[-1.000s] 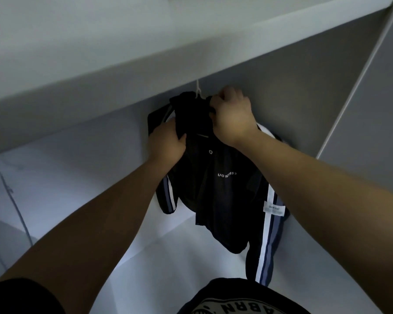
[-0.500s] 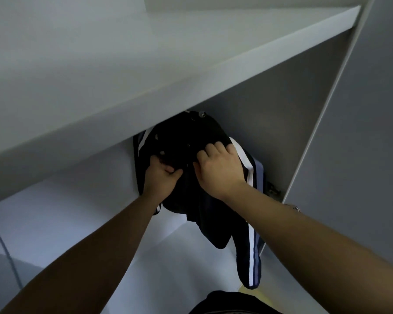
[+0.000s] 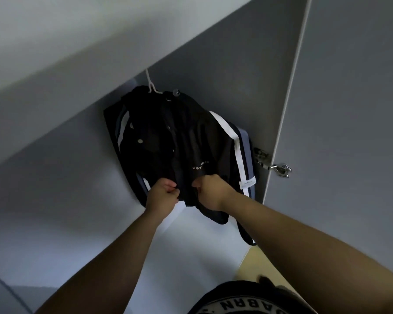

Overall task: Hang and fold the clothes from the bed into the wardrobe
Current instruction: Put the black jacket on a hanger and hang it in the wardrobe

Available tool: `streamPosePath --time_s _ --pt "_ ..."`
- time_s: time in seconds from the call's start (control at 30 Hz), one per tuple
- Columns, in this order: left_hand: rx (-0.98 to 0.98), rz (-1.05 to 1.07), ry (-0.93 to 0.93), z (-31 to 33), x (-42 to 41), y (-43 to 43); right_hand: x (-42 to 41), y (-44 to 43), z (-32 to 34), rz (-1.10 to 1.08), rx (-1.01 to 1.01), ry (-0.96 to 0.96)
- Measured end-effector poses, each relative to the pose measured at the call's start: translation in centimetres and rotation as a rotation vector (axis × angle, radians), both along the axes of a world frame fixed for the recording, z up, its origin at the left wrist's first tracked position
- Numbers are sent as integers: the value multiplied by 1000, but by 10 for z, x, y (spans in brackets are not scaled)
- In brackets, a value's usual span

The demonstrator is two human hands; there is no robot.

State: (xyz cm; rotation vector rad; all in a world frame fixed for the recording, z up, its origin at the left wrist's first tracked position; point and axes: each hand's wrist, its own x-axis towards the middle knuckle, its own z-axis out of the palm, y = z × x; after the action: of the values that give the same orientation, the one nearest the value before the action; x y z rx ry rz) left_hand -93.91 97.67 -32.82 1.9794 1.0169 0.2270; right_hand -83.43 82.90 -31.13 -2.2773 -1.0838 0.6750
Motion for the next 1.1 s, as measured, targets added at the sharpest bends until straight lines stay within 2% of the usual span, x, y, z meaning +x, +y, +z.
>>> streamPosePath --time_s 0.27,0.57,0.9,1.1 --pt "-66 -69 62 -27 -31 -15 -49 -31 -34 -208 -75 172" --pt "-95 -33 177 -50 -73 -34 -84 -77 -47 -252 -125 220" --pt "-200 105 219 -82 -79 -47 -103 -95 -77 -356 -34 333" --pt "-178 110 289 -134 -51 -22 -98 -83 -107 -447 25 365"
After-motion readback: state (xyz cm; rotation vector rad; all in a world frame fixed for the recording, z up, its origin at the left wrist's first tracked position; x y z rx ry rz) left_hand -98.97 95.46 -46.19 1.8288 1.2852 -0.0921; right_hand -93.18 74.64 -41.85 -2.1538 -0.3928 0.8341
